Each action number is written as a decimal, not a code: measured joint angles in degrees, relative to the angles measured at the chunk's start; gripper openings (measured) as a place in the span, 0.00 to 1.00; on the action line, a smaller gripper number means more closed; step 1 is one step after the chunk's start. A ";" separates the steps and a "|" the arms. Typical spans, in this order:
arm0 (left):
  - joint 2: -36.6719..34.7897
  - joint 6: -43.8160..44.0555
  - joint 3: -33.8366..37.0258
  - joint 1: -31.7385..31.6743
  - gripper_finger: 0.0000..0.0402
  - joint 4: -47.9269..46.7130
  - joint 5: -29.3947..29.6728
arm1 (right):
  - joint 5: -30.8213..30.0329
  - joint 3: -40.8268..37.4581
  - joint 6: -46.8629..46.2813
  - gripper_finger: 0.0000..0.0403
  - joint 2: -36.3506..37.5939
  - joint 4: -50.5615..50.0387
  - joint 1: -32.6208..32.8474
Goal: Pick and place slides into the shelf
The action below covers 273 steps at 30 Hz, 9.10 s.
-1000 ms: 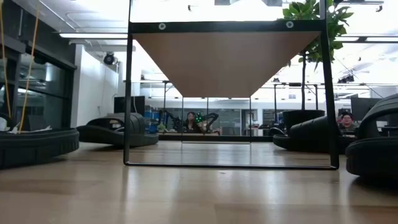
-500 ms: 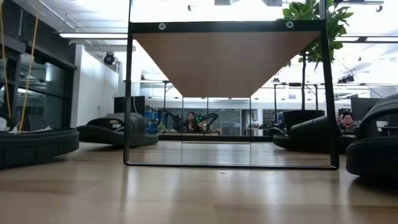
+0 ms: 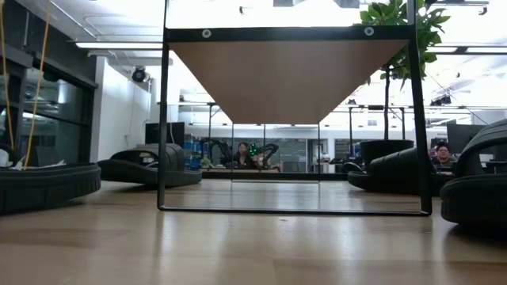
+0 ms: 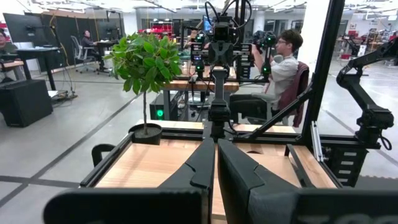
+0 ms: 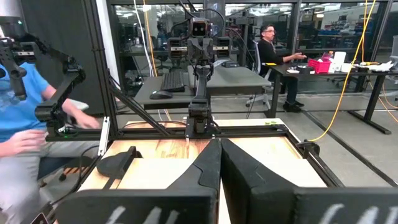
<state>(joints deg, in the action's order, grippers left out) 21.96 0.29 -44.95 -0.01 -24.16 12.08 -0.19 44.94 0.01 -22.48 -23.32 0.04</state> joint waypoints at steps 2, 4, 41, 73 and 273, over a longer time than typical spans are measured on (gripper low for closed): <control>0.02 -0.01 -0.01 0.01 0.02 0.00 -0.02 | 0.00 0.00 0.00 0.00 0.00 -0.01 -0.01; 0.00 0.01 0.01 0.02 0.03 0.00 0.00 | 0.00 -0.02 0.00 0.00 0.00 -0.01 0.01; 0.02 -0.02 -0.01 0.00 0.03 0.02 -0.02 | 0.00 0.00 0.00 0.00 0.00 -0.01 0.01; 0.02 -0.01 -0.02 0.02 0.02 0.21 -0.01 | -0.36 -0.01 10.59 0.00 0.00 -0.01 -0.01; 11.99 -1.53 0.03 0.01 0.03 7.73 4.14 | -56.61 38.56 -29.55 0.00 -50.18 -66.65 50.47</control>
<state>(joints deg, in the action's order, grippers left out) 33.95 -1.24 -44.93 0.00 -16.43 16.22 -56.80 83.50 -29.54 -72.66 -89.97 50.51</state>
